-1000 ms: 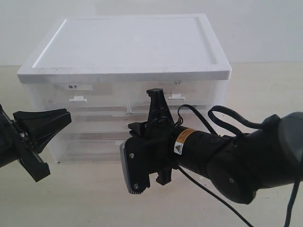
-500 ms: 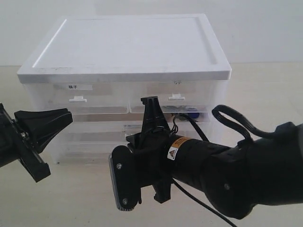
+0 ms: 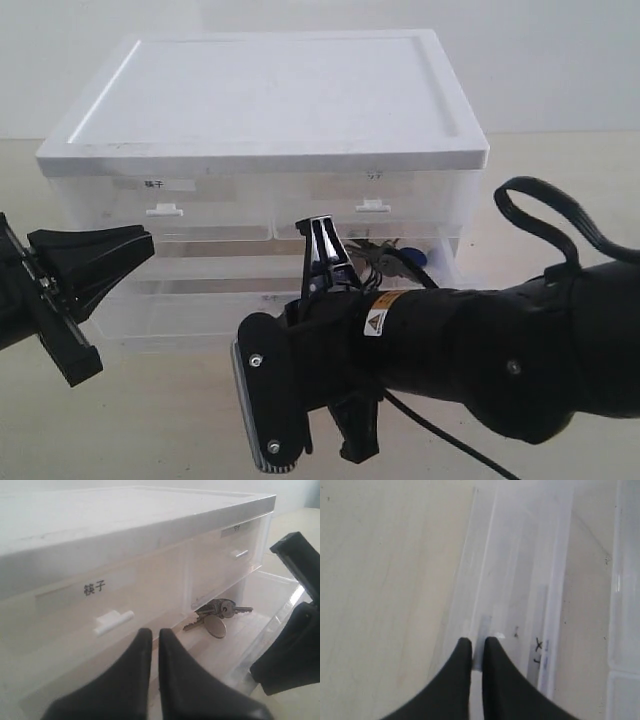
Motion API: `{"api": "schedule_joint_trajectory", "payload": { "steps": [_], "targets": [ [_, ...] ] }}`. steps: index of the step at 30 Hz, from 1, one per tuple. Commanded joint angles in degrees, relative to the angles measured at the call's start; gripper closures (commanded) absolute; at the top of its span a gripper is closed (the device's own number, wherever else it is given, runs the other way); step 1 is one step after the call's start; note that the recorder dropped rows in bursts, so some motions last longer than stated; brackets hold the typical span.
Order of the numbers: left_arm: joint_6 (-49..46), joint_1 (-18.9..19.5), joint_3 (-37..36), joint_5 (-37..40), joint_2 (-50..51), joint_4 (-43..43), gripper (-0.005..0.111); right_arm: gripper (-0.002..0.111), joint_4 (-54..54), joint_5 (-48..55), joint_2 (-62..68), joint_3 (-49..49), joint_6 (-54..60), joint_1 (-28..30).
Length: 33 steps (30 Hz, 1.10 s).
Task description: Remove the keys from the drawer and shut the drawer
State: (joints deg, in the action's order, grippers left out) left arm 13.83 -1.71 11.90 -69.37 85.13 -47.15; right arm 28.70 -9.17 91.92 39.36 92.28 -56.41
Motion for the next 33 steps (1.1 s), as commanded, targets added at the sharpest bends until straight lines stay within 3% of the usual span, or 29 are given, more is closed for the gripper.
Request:
{"api": "schedule_joint_trajectory", "payload": {
  "steps": [1,16,19,23,33],
  "targets": [
    [0.66,-0.31,0.18,-0.59,-0.63,-0.61,0.102,0.108,0.26,11.91,0.08,-0.89,-2.06,-0.31],
    [0.66,-0.31,0.18,-0.59,-0.58,-1.34,0.102,0.107,2.49,20.02,-7.47,-0.89,-10.42,-0.31],
    [0.66,-0.31,0.18,-0.59,-0.58,-1.67,0.102,0.092,2.63,20.9,-7.35,-0.89,-12.26,-0.31],
    [0.66,-0.31,0.18,-0.59,-0.58,-1.93,0.102,0.058,2.81,18.69,-7.47,-0.89,-18.76,-0.31],
    [0.66,-0.31,0.18,-0.59,-0.58,-1.8,0.102,0.062,3.92,25.06,-15.6,4.48,-33.71,-6.38]
  ]
}}
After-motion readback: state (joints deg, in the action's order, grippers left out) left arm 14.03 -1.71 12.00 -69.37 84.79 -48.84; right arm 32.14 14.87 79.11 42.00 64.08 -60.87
